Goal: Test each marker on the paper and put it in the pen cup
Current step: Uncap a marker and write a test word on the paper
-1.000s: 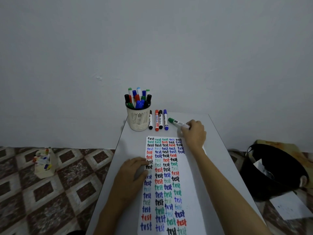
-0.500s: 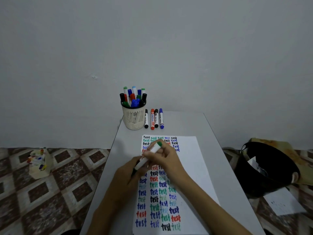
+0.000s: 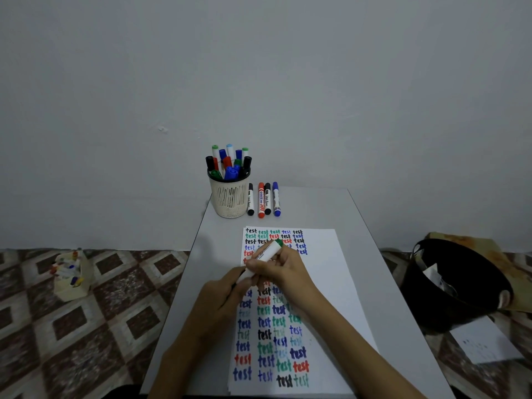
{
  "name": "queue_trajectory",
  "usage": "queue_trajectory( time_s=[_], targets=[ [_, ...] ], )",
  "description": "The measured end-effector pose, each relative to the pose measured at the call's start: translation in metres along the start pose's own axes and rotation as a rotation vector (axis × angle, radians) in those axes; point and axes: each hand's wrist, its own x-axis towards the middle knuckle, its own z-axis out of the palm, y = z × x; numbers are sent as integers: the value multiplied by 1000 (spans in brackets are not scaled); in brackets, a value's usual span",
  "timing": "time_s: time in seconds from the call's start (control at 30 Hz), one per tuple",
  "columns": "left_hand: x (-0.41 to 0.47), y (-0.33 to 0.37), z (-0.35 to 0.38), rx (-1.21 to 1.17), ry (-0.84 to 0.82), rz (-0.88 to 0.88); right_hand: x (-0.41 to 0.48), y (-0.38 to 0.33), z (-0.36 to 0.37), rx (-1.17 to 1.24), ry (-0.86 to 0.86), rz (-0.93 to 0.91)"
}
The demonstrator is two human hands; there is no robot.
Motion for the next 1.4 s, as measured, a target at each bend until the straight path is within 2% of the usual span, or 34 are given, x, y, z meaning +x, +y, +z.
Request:
queue_trajectory(
  time_s=[0.33,0.57,0.63,0.7,0.77,0.83,1.0,1.1,1.27,1.4],
  targets=[
    [0,2,-2,7,33,37,0,2,-2,53,-11,14],
    [1,3,-3,20,72,66,2,-10,-18,-36,-147,-55],
    [0,0,-2,27,56,-1,5,-14,-22,39,-75,-56],
    [-1,-3,-1,59,62,-43,10,-22,-34,195,91,-93],
    [0,-6,1,92,73,-31,16,-29,-53,340,264,-128],
    [0,-9,2,81,60,-32,21,-31,-72,383,363,-140],
    [3,-9,2,9,44,-72,28,-19,-90,145,370,-80],
    [3,-10,2,66,40,-80,31,-15,-90,51,325,-36],
    [4,-17,1,210,-31,0,39,-7,-85,-112,443,-33],
    [5,-19,1,257,-59,23,40,1,-88,-291,374,-60]
  ],
)
